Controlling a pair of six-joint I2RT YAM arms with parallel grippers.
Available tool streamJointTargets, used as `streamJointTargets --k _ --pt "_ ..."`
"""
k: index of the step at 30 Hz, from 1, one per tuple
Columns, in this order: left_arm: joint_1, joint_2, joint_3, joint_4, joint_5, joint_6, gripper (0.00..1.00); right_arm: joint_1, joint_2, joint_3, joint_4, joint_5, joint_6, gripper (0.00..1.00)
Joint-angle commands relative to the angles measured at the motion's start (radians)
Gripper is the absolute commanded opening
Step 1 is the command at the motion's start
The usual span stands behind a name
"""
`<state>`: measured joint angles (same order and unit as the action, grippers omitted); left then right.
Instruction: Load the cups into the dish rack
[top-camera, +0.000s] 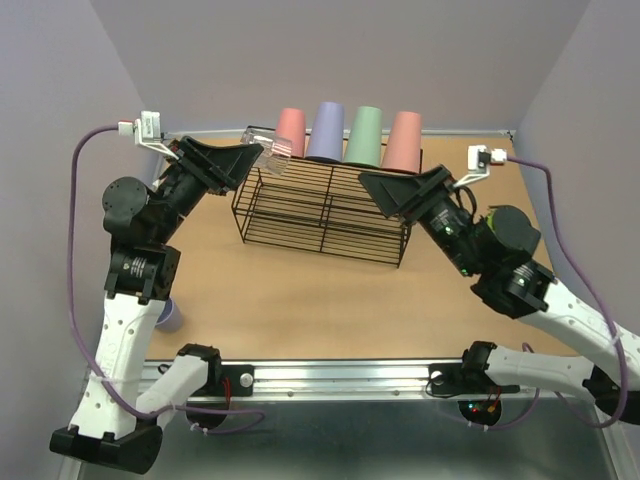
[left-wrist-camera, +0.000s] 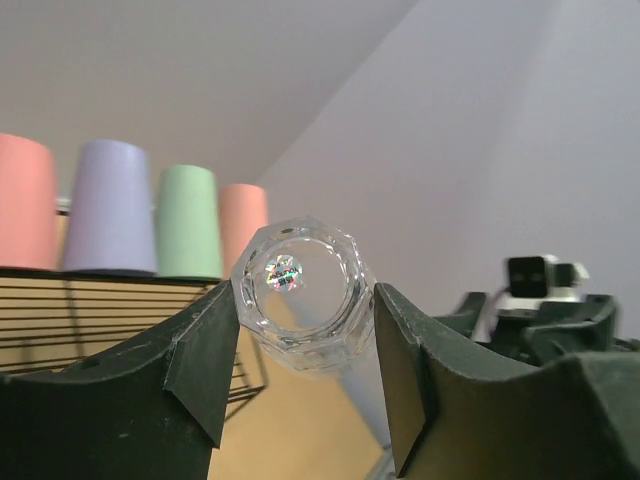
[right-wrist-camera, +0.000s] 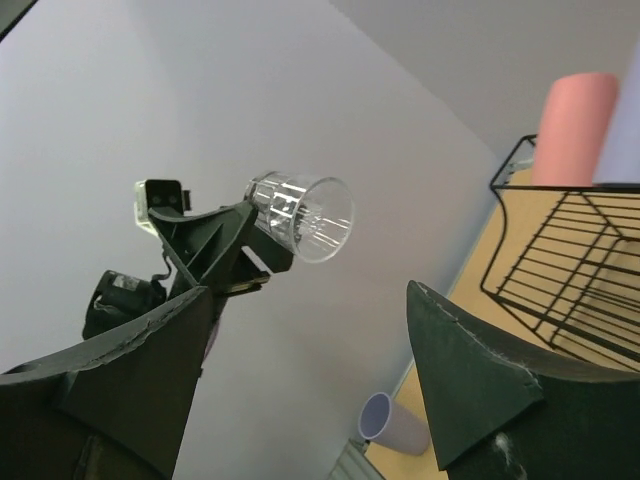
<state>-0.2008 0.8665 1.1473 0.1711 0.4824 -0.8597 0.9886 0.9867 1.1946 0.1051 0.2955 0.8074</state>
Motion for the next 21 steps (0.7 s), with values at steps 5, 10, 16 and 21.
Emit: streamJointTargets --k 5,10,16,21 --pt "0.003 0.042 0.092 -0.343 -0.183 0.482 0.0 0.001 -0.223 -0.095 -0.263 0.197 -0.059 0.83" --pt "-0.006 0.098 0.06 -0.343 -0.278 0.559 0.0 0.001 -0.284 -0.095 -0.373 0.223 -0.042 0.83" --pt "-0.035 0.193 0.068 -0.329 -0.384 0.651 0.0 -0.001 -0.284 -0.067 -0.484 0.22 -0.016 0.84" --pt "-0.064 0.247 0.04 -0.285 -0.43 0.691 0.0 -0.001 -0.292 -0.066 -0.527 0.232 -0.002 0.83"
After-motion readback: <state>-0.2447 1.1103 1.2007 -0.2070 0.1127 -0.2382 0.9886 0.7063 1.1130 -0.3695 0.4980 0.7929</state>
